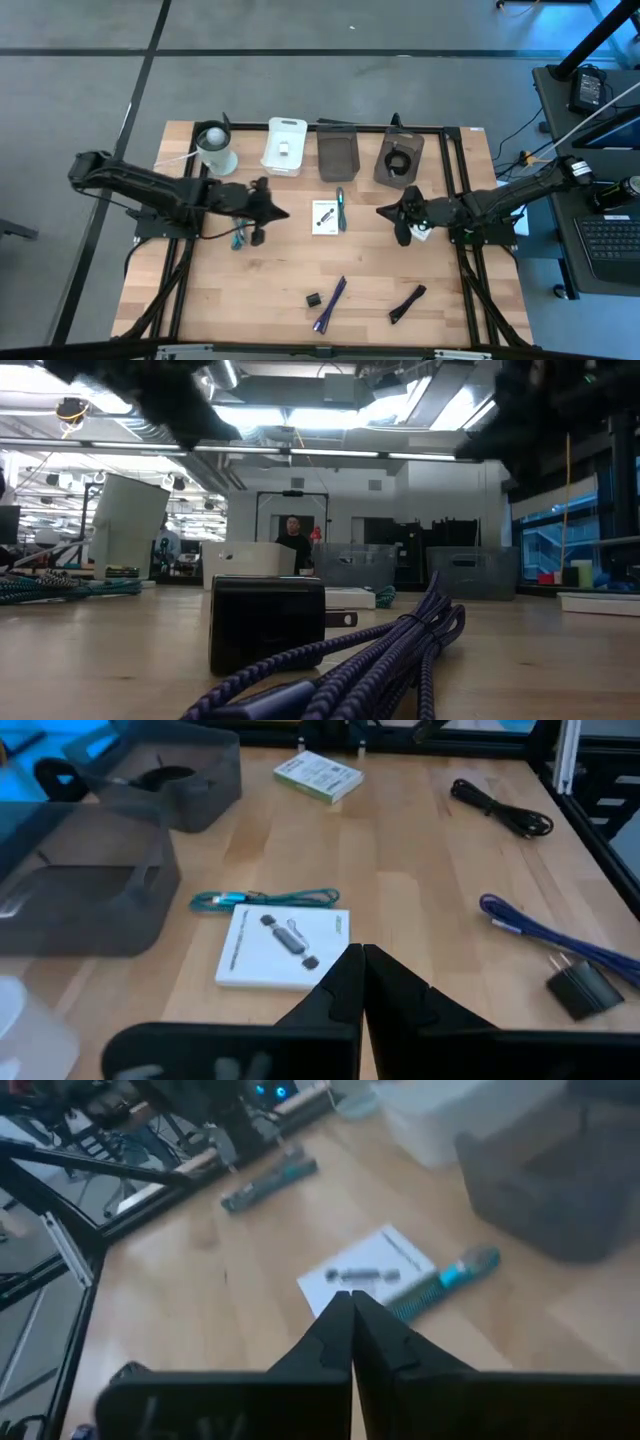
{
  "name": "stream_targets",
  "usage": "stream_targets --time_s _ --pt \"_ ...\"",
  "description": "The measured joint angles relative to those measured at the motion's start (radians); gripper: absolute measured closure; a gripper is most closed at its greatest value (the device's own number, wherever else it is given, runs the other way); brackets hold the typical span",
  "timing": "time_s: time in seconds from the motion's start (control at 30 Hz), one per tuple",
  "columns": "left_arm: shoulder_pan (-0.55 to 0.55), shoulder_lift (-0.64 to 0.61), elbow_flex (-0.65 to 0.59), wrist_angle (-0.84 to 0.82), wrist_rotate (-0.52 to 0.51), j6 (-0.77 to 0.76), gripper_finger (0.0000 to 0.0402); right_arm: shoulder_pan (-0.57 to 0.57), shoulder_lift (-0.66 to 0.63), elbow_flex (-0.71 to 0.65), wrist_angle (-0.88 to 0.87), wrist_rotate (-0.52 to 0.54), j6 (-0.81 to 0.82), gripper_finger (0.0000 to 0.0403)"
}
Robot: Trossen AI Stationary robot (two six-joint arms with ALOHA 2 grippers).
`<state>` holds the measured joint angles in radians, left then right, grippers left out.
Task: Pick and place items into bin
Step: Put the right blue charger cable into the right black bin
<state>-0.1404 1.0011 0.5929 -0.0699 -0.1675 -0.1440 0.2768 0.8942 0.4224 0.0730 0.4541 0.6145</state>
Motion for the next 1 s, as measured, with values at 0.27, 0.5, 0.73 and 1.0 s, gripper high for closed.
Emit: stream_targets --time_s 0.27,0.5,0.73,1.0 --pt "-0.024 -0.281 -0.166 -0.009 -0.018 0.044 0.0399 -0.102 0.234 0.37 -0.236 0.033 -0.038 0.0402" --pt "-0.024 -0.504 -0.261 -0.016 0.034 0.126 0.0399 -0.2 0.54 0.813 -0.744 -0.003 0.133 0.0402" --pt "-0.024 -0.614 -0.288 -0.016 0.082 0.2 0.0399 -0.294 0.798 1.078 -1.032 -0.074 0.295 0.0387" --pt "-0.024 -0.624 -0.289 -0.017 0.134 0.195 0.0398 -0.345 0.972 1.095 -1.061 -0.231 0.431 0.0327"
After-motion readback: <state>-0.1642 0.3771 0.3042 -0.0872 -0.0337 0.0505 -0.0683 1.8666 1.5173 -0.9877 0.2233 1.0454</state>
